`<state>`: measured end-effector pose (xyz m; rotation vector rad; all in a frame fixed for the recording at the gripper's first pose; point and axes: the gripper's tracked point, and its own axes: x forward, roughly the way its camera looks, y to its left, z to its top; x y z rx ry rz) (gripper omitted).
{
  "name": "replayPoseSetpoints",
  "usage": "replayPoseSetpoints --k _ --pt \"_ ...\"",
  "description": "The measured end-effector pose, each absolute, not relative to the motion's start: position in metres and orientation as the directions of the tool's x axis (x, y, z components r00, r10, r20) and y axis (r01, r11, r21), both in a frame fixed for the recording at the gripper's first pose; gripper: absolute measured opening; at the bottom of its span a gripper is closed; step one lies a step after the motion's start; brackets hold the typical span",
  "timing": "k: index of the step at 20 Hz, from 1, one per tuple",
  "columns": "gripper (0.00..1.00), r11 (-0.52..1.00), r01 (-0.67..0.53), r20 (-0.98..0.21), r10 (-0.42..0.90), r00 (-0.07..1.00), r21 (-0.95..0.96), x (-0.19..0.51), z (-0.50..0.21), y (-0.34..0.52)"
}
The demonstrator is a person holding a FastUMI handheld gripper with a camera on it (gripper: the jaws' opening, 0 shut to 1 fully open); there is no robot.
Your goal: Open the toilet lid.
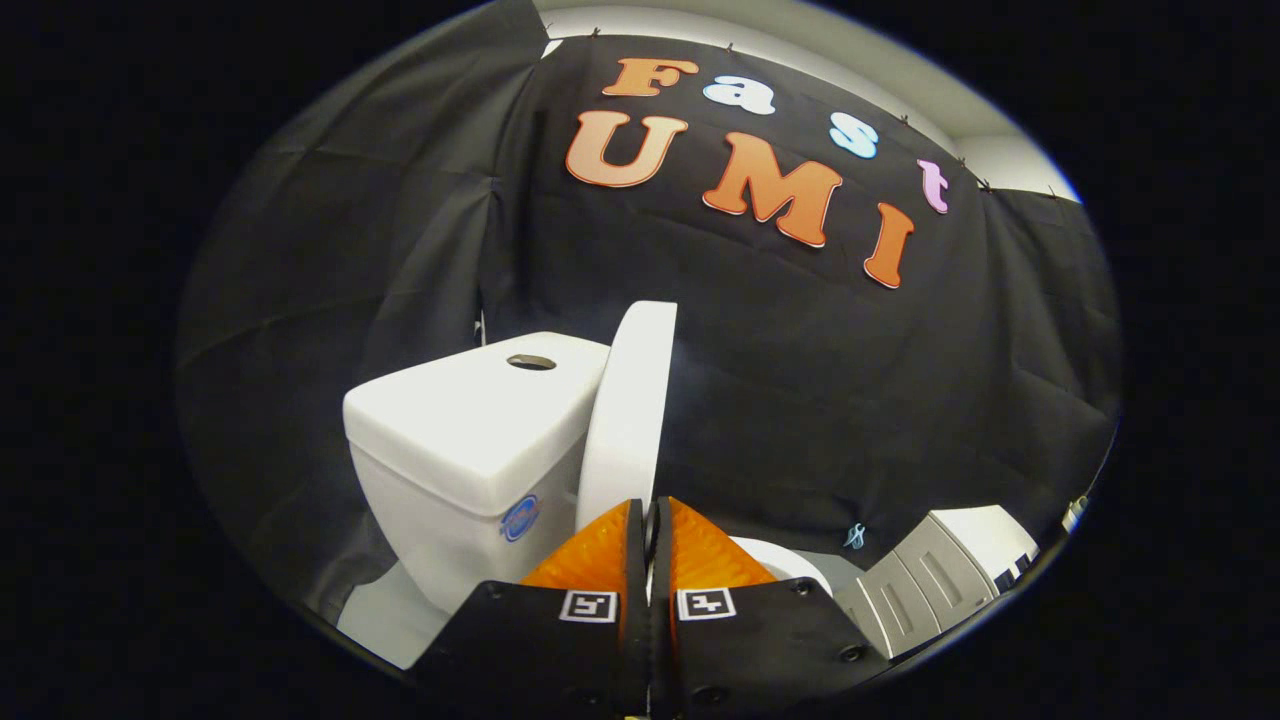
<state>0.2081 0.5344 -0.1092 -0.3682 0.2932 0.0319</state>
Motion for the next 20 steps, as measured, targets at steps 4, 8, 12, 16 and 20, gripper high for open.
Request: replayPoseSetpoints --k 4,8,12,16,20 --pt "0.08 0.927 -0.098 -0.294 -0.013 0.956 -0.363 0.207 -0.113 0.551" --pt "0.08 0.932 -0.095 -0.295 -0.013 0.955 -0.349 0.207 -0.111 0.547" --pt "0.09 0.966 -0.115 -0.318 0.036 0.947 -0.233 0.21 -0.107 0.543" --pt "0.24 0.966 -0.189 -0.293 0.133 0.947 -0.175 0.205 -0.097 0.544" --pt "0.77 0.97 -0.198 -0.236 0.161 0.958 -0.143 0.207 -0.073 0.525"
